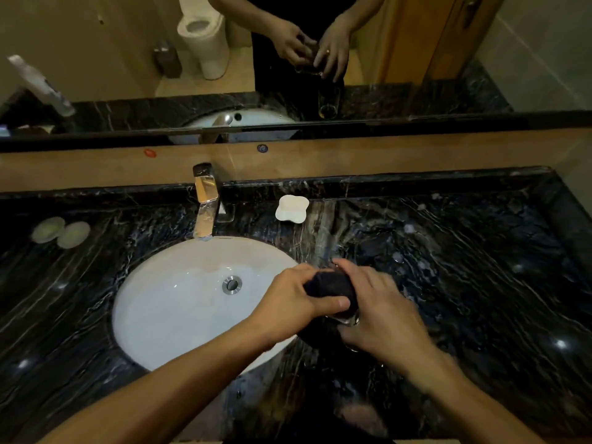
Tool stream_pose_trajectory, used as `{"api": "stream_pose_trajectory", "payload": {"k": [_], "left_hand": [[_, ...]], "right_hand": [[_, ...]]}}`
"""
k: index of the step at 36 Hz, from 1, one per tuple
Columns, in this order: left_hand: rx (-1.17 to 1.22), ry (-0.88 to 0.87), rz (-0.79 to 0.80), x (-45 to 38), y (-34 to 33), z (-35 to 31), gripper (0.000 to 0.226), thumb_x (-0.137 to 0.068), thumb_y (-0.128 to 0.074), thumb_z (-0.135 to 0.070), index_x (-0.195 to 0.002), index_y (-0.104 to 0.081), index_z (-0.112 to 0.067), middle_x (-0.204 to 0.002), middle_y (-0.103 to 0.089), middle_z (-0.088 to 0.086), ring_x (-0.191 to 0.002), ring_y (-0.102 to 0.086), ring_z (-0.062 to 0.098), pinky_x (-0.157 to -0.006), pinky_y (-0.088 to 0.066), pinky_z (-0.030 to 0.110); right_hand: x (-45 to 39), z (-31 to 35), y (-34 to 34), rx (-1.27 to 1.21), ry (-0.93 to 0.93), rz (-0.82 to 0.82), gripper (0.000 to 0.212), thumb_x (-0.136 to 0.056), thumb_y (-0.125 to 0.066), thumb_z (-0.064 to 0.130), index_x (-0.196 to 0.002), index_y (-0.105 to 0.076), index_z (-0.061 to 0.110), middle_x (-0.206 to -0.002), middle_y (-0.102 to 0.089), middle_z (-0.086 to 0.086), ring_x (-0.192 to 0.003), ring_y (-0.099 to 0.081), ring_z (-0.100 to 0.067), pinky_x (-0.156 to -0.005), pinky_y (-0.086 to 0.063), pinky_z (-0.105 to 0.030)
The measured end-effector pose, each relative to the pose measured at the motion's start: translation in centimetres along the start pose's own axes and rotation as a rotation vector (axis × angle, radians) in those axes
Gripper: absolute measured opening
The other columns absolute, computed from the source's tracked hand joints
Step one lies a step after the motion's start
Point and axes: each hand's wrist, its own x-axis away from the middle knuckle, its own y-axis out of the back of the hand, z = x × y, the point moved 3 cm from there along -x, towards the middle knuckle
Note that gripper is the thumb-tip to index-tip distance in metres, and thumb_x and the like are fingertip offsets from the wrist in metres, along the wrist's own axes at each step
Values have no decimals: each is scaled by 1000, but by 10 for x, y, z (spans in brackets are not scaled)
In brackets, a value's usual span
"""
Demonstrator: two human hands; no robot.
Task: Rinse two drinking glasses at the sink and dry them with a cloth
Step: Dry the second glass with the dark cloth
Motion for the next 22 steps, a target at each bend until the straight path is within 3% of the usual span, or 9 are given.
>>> {"api": "stream_pose_trajectory", "payload": {"k": [2,4,8,10,14,16,19,22], "left_hand": [[3,-11,-11,2,-9,-1,33,-70,-87,-33,-99,-76,-20,-97,-64,6,-89,-69,21,-88,-55,47],[-27,-41,2,3,-14,-2,30,-72,-85,-34,-96,-76,-20,-98,-63,3,-89,-68,19,-85,-56,46],[-103,-141,135,7,-9,-5,21,-75,-87,-29,-92,-77,-21,-98,-60,-12,-88,-64,8,-81,-55,29],[-153,-189,209,9,-5,-8,27,-74,-88,-26,-97,-79,-15,-99,-60,-8,-90,-63,9,-83,-54,31],[-190,-230,348,15,9,-22,31,-73,-88,-18,-102,-78,-23,-94,-57,-17,-85,-59,-3,-76,-46,14],[-190,-213,359,15,20,-27,30,-73,-88,-17,-99,-78,-28,-90,-56,-18,-80,-58,-1,-72,-47,16],[-87,-154,302,14,41,-33,26,-74,-85,-14,-98,-81,-24,-90,-61,-8,-75,-63,6,-65,-55,25],[141,-65,176,15,61,-33,20,-75,-85,-18,-93,-79,-22,-93,-72,7,-78,-72,20,-65,-59,39]], "right_hand": [[-2,5,1,50,6,-128,89,-77,-68,45,-151,-19,43,-140,-45,12,-124,-47,-16,-86,-43,-33],[-3,4,3,-14,31,-142,87,-71,-71,43,-147,-27,45,-130,-53,13,-115,-55,-16,-84,-45,-32],[-4,-6,13,-291,-10,105,86,-54,-82,40,-129,-41,47,-105,-67,16,-90,-65,-7,-75,-53,-28],[-6,-11,15,-423,-1,211,78,-54,-90,35,-121,-51,41,-101,-70,13,-89,-66,-4,-79,-55,-28],[-5,-16,17,-585,40,394,65,-59,-94,13,-115,-62,25,-107,-70,7,-96,-66,-8,-84,-54,-27],[-3,-20,15,-685,50,444,70,-61,-92,10,-122,-60,21,-114,-70,3,-104,-67,-15,-90,-53,-28],[0,-32,8,-846,12,467,81,-61,-90,13,-133,-54,17,-121,-67,-16,-106,-65,-39,-93,-52,-52],[4,-43,2,-1185,-130,405,95,-58,-86,18,-143,-43,23,-109,-67,-24,-83,-68,-30,-70,-56,-35]]}}
